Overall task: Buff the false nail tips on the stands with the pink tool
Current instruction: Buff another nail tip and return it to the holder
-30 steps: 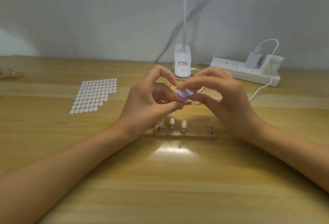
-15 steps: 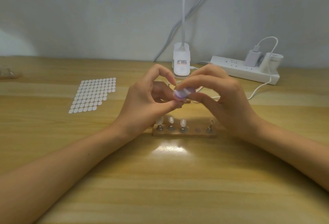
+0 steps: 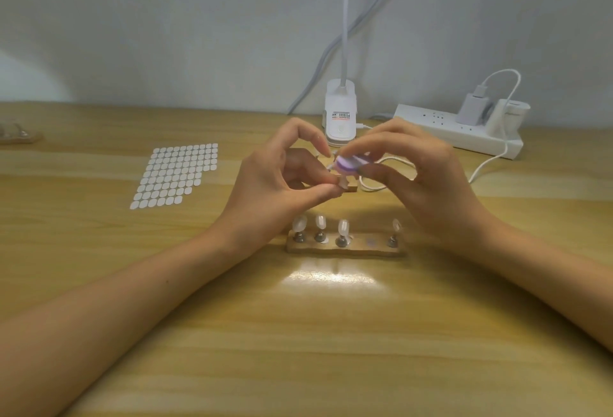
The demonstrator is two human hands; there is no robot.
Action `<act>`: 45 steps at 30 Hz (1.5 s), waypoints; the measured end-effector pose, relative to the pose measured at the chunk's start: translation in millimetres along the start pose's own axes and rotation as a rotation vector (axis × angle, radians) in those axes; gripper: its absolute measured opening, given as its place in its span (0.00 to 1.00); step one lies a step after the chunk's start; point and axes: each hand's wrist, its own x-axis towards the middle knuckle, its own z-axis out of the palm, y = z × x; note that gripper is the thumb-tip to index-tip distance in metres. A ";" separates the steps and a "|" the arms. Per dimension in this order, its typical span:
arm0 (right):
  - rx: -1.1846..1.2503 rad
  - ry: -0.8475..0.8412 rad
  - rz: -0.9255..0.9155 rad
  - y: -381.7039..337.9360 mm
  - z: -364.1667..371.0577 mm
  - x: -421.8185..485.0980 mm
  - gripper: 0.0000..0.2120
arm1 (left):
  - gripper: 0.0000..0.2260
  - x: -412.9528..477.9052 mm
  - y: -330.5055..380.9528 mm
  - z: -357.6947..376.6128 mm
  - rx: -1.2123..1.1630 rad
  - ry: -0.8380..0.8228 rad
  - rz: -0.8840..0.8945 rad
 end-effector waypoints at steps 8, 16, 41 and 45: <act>0.020 0.065 0.086 4.0 -4.9 -1.3 0.09 | 0.22 -0.4 2.0 -0.1 -0.025 -0.022 0.011; -0.033 0.026 0.013 2.0 -2.0 -1.5 0.10 | 0.21 -0.4 2.5 -0.5 -0.070 -0.018 -0.017; 0.563 0.086 0.509 29.1 -9.7 -10.4 0.17 | 0.24 -20.3 42.1 19.5 0.395 -0.115 0.240; 0.683 0.083 0.545 34.9 -9.6 -10.7 0.12 | 0.31 -25.8 44.6 33.0 0.694 -0.175 0.260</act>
